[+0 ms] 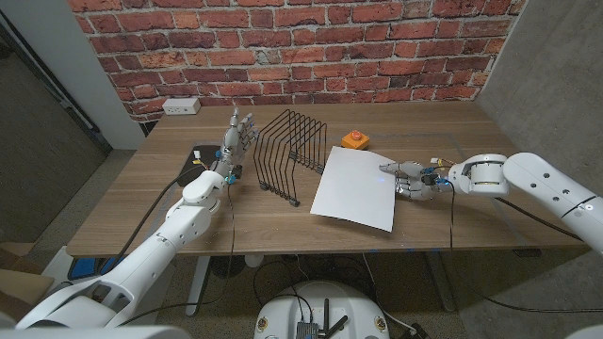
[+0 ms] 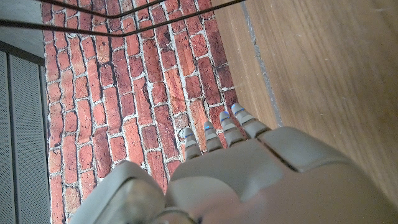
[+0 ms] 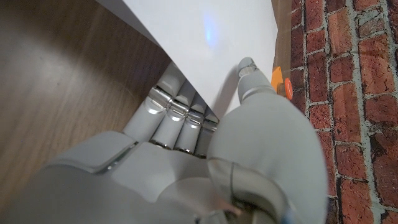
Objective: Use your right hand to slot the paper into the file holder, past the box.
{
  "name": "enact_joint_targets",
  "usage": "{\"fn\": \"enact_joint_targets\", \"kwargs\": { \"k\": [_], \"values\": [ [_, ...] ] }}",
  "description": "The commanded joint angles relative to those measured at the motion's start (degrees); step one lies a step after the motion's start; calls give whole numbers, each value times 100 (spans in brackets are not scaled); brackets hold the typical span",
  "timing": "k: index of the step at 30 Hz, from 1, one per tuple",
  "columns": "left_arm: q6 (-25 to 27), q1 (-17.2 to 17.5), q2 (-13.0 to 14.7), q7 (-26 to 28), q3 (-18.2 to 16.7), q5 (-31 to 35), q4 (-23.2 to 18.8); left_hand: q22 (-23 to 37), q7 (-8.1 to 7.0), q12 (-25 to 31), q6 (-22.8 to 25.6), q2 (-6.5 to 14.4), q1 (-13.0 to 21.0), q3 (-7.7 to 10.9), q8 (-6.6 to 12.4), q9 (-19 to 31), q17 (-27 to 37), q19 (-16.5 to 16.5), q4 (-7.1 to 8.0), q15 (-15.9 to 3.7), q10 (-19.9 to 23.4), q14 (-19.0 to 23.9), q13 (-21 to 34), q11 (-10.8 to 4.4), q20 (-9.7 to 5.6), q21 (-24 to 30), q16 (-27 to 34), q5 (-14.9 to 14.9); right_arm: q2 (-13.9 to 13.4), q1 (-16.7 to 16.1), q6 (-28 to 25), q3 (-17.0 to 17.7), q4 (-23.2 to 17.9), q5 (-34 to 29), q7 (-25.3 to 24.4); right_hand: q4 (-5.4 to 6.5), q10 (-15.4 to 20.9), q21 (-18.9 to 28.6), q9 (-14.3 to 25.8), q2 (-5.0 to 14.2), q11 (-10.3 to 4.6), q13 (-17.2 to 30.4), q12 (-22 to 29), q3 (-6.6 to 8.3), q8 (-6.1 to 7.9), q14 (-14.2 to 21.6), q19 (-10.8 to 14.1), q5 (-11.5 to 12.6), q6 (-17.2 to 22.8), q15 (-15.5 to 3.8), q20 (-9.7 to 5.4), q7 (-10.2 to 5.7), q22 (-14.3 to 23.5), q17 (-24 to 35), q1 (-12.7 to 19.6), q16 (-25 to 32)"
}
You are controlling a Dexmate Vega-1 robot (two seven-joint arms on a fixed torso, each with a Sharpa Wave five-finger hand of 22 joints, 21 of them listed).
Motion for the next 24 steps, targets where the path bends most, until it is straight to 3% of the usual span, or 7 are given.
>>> {"fn": "enact_joint_targets", "kwargs": {
  "k": [1,14,24],
  "values": [
    [0,-1,-1,0,-1,1,2,33,-51,44,5,52,-5,6,36,31,15,39,37,4,-3,57,33,-36,-5,47,38,12,-13,-79,64,52,-51,9,-73,43,57,45,38,50,0,26,19,2,71,114,57,-40,124,-350,15,-72,32,10,70,12],
    [0,-1,-1,-1,-1,0,3,33,-51,39,3,51,-4,6,35,31,15,35,37,3,-14,47,33,-41,-6,46,34,12,-5,-52,64,47,-42,-10,-87,87,435,100,37,192,-80,81,83,25,357,388,141,-93,778,-338,15,-313,41,63,77,24],
    [1,1,1,0,-2,0,0,33,-51,38,1,51,-4,6,34,31,15,38,37,10,-17,54,33,-40,-9,47,37,12,-25,-27,-8,58,-49,67,-158,48,631,159,18,296,-240,142,125,95,353,589,242,-128,757,-389,-51,-384,46,116,189,49]
  ]
}}
